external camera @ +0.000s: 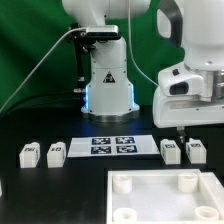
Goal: Assemble one leg
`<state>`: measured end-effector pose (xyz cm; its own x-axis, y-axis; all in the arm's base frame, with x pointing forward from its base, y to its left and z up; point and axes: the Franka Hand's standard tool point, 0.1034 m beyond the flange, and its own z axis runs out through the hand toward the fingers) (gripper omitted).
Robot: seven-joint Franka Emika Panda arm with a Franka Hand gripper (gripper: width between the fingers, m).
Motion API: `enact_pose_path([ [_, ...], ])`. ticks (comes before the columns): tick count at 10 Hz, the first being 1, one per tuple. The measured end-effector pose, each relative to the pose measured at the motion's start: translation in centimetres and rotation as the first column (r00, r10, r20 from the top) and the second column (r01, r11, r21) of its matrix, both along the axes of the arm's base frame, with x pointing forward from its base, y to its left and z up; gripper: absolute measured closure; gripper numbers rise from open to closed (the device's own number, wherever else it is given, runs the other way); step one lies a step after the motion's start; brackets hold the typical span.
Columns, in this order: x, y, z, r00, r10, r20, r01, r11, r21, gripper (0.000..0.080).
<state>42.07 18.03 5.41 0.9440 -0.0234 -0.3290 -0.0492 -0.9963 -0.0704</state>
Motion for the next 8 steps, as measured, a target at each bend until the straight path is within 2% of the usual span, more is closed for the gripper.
enact_pose_path([
  [1, -0.4, 0.1, -0.3, 0.998, 0.004, -0.066, -0.004, 1.000, -0.005, 0.0150],
  [2, -1.3, 0.0, -0.5, 0.983, 0.016, -0.183, -0.019, 1.000, -0.013, 0.0150],
  [5, -1.7, -0.2, -1.1, 0.907, 0.045, -0.419, -0.051, 0.999, -0.004, 0.0150],
  [6, -1.5, -0.2, -1.5, 0.882, 0.048, -0.469, -0.054, 0.999, -0.001, 0.0150],
  [8, -1.1, 0.0, -1.5, 0.898, 0.046, -0.438, -0.051, 0.999, 0.001, 0.0150],
])
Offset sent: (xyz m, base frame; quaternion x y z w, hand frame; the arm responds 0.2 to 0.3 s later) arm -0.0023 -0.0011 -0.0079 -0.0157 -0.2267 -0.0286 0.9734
